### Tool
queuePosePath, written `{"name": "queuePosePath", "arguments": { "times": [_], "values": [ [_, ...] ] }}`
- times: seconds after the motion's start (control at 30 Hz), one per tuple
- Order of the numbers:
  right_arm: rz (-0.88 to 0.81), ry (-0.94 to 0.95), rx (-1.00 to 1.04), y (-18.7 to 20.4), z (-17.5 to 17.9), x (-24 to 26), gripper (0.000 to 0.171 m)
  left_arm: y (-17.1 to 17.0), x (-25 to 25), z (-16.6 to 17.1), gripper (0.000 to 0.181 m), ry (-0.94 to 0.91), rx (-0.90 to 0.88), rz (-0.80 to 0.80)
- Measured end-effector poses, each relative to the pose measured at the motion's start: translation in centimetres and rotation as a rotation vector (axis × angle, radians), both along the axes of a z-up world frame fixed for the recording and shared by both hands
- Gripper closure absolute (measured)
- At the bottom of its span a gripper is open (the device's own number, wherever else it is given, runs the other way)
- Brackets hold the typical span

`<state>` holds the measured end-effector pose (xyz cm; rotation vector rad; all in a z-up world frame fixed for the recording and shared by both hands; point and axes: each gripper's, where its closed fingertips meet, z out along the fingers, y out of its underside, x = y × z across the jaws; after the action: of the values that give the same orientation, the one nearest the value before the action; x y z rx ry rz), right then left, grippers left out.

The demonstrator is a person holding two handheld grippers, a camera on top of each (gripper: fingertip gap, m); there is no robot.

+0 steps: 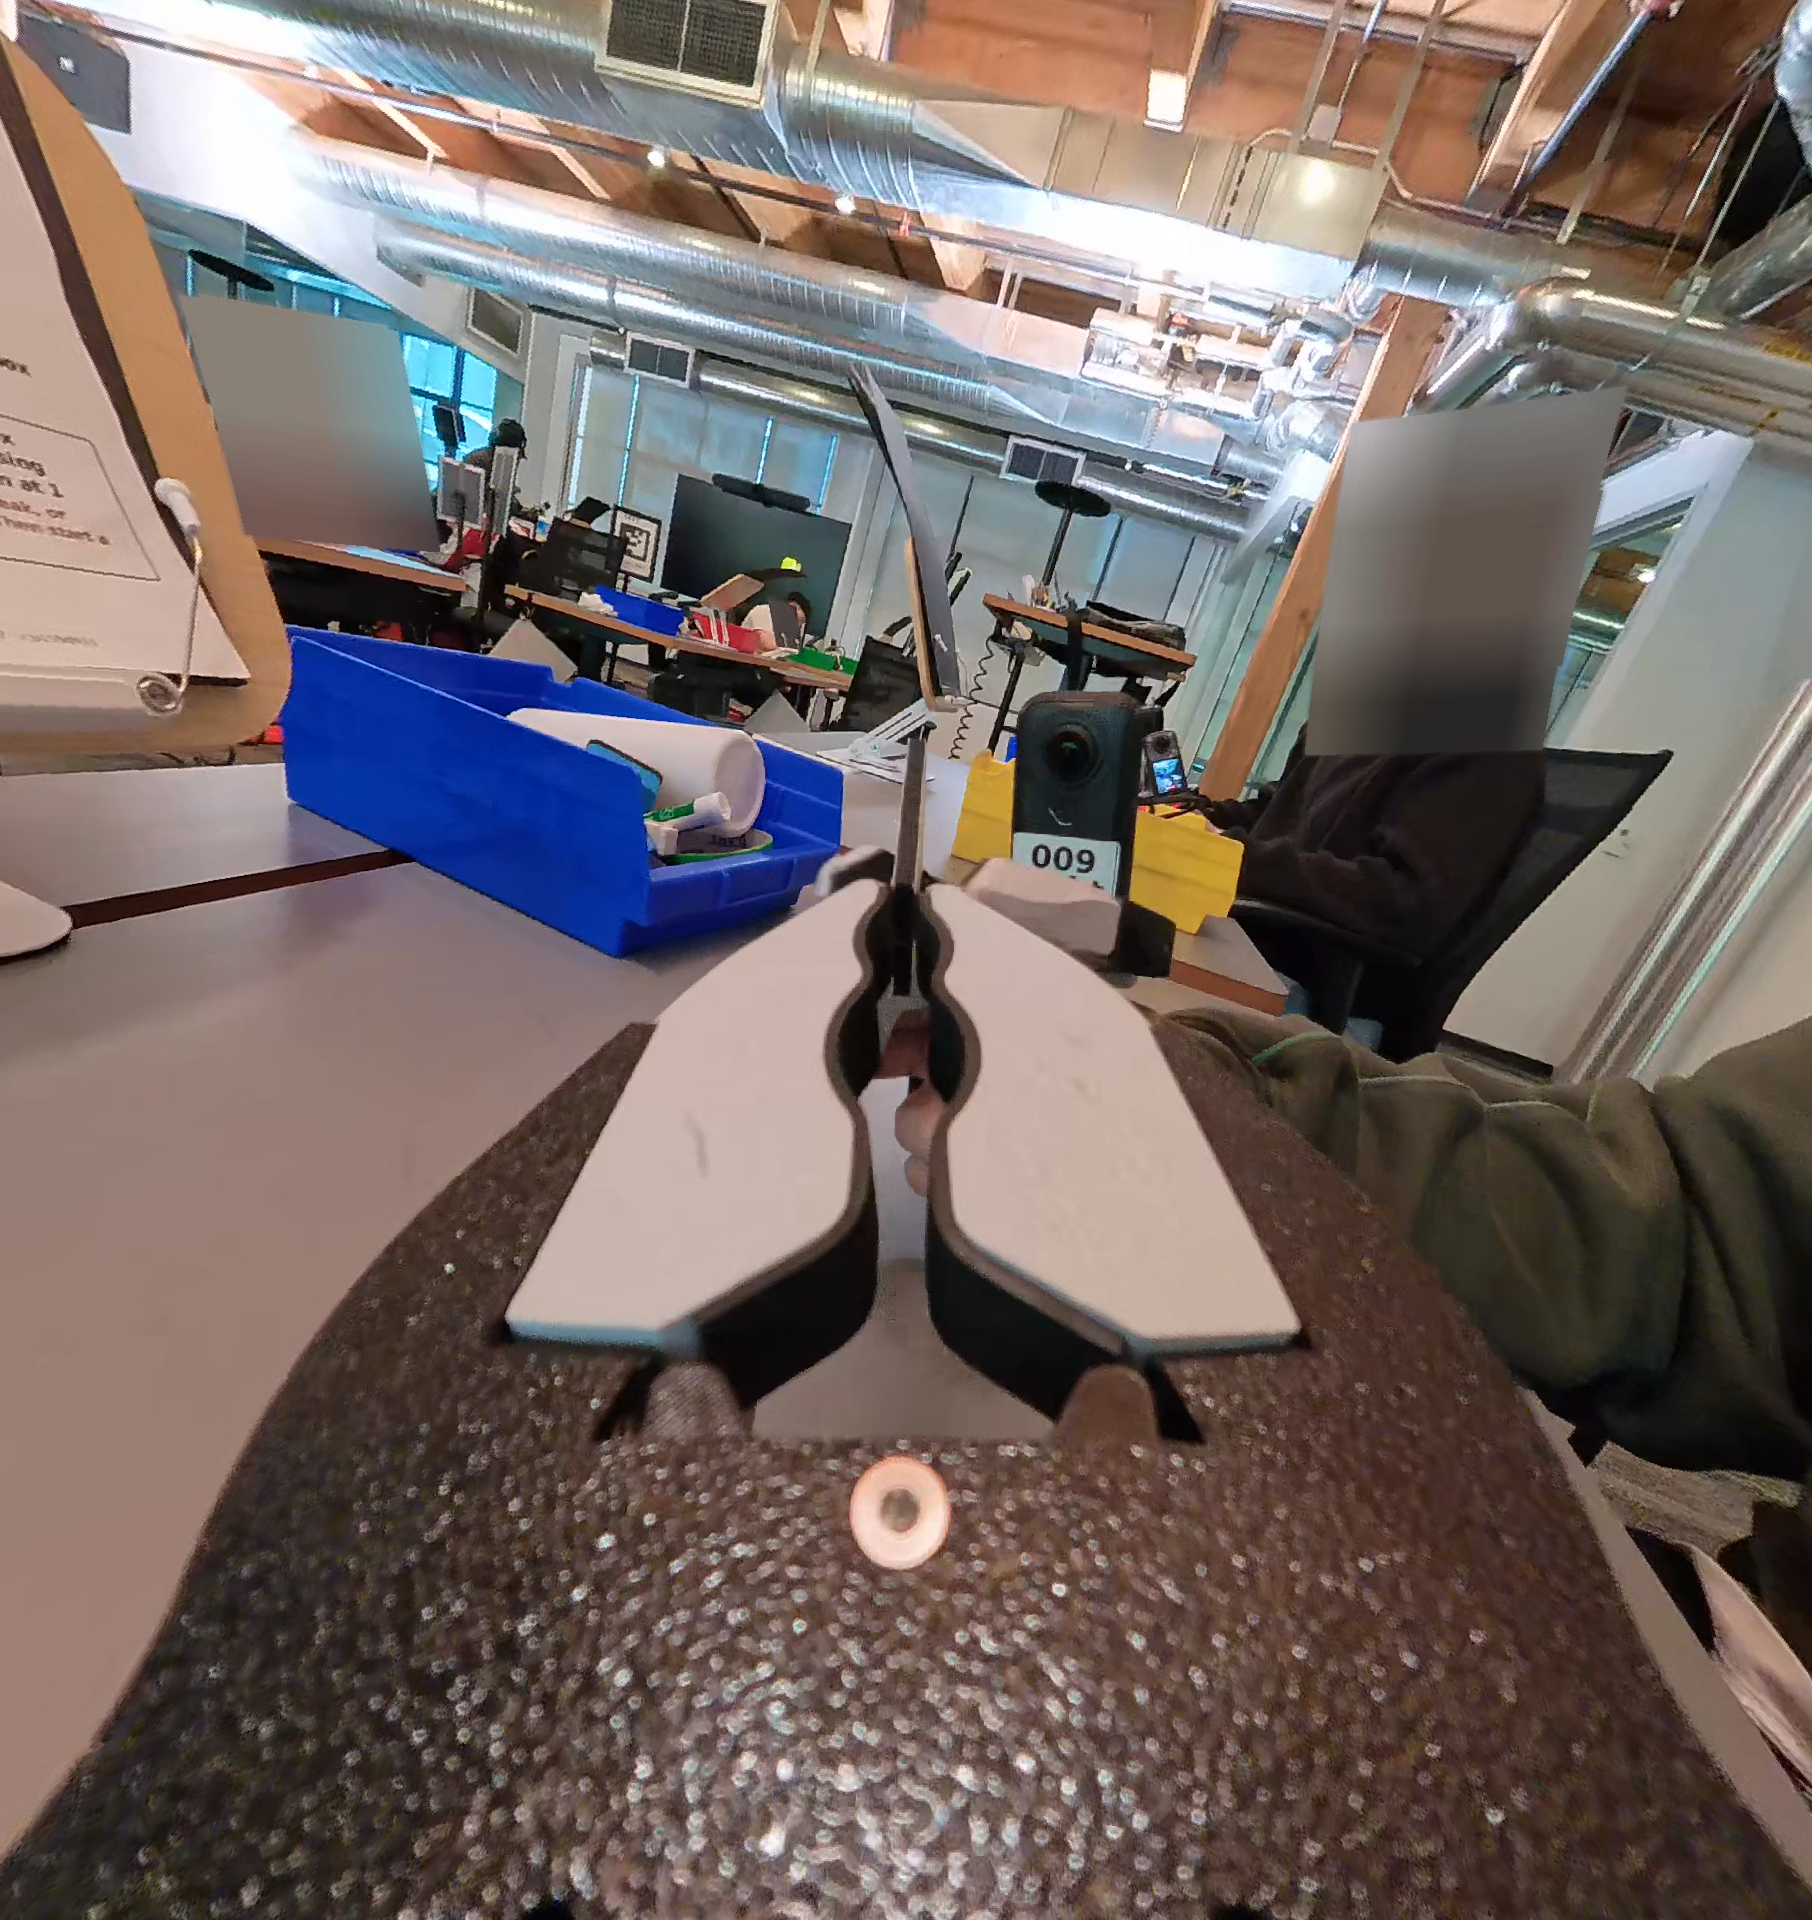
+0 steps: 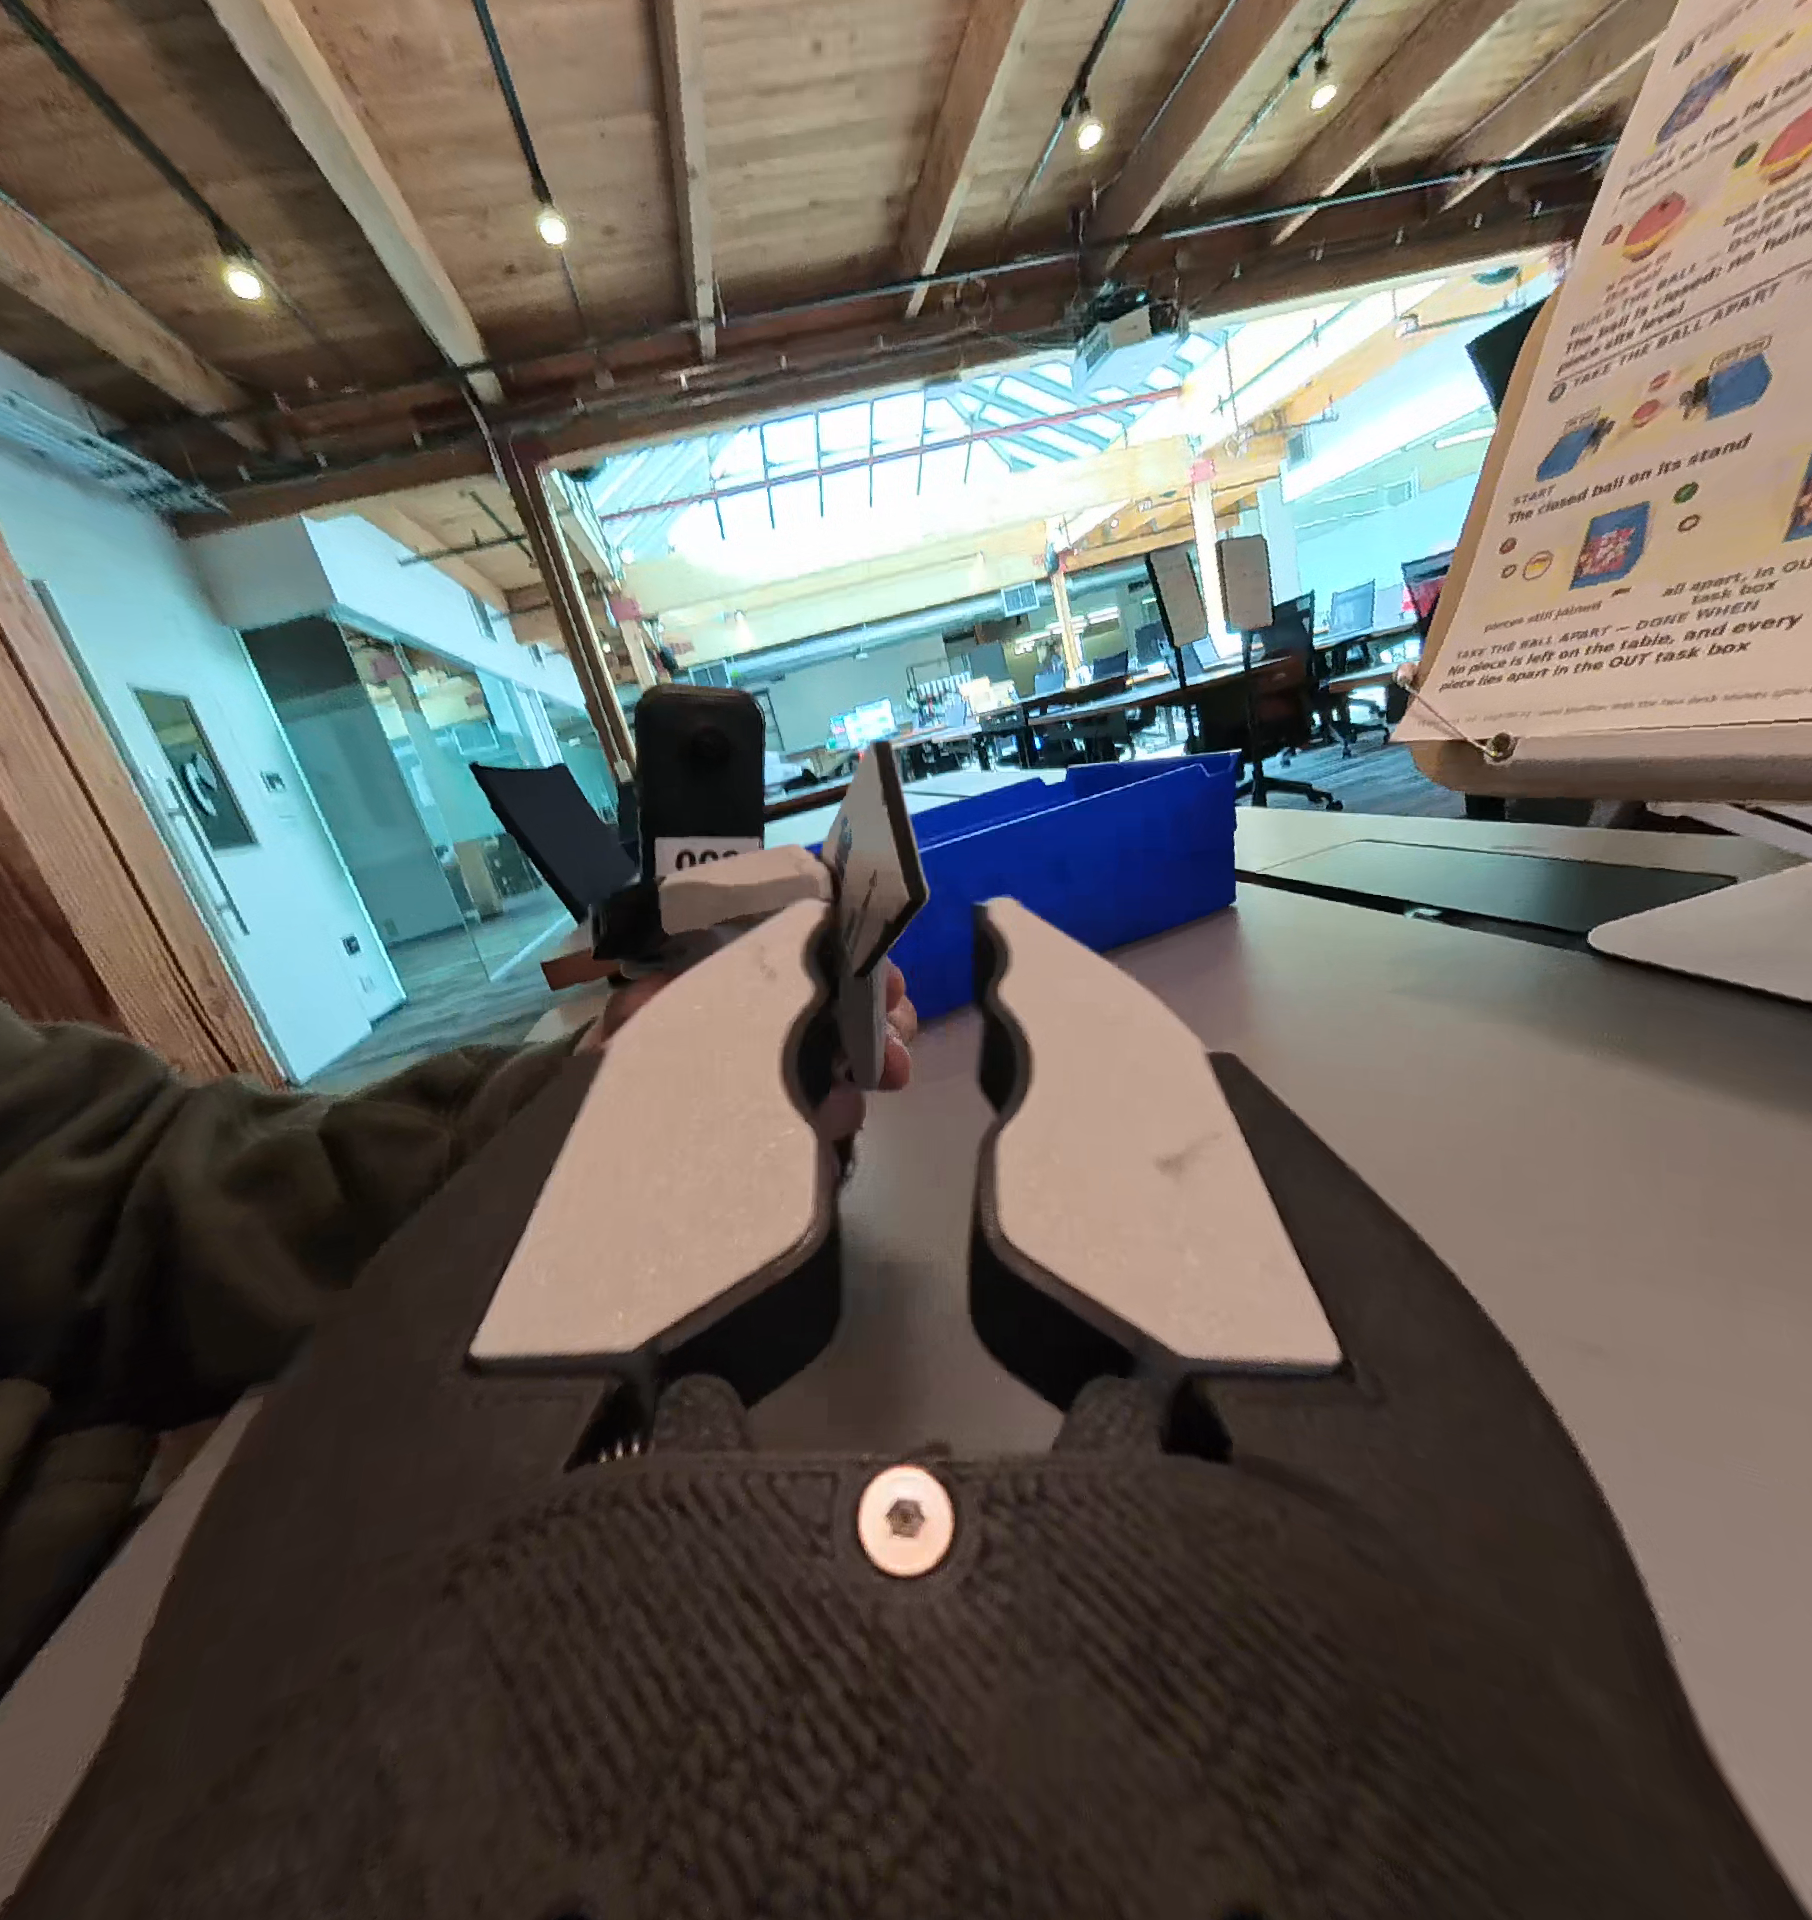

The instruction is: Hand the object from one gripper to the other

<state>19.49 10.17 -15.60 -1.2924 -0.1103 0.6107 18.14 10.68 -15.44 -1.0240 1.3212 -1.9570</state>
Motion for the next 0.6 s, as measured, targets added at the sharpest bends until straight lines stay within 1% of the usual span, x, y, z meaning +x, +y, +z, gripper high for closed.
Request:
{"name": "queuePosePath", "arguments": {
  "times": [0.03,0.07,0.1,0.17,0.27,0.33,0.4,0.5,0.6],
  "values": [
    [0.012,0.017,-0.003,0.1,0.0,-0.1,0.146,0.0,0.0,-0.1,0.178,0.004,0.005,0.004],
    [0.035,0.017,-0.004,0.0,-0.1,-0.4,0.161,0.0,0.0,-0.1,0.178,0.001,0.004,0.001],
    [0.036,0.017,-0.006,0.0,-0.2,-0.4,0.165,0.0,0.0,0.0,0.179,0.002,-0.002,-0.006],
    [0.045,0.009,-0.003,-0.1,-0.1,-0.5,0.167,0.0,0.0,-0.2,0.178,0.016,-0.013,-0.022],
    [0.035,-0.08,-0.032,-0.1,-0.5,-0.5,0.168,0.0,0.0,-0.8,0.177,0.063,0.006,-0.045],
    [0.043,-0.157,-0.081,-0.2,-1.0,-0.7,0.168,0.1,-0.1,-1.6,0.173,0.098,0.102,-0.041],
    [0.034,-0.25,-0.17,-0.2,-2.3,-0.4,0.168,0.2,-0.2,-1.9,0.149,0.098,0.244,0.001],
    [0.058,-0.394,-0.27,-0.4,-4.2,-0.7,0.168,-0.5,-0.5,-3.1,0.152,0.107,0.48,0.007],
    [0.104,-0.449,-0.277,-0.5,-4.8,-2.0,0.168,-1.4,-0.4,-4.1,0.154,0.129,0.565,-0.015]
  ]
}}
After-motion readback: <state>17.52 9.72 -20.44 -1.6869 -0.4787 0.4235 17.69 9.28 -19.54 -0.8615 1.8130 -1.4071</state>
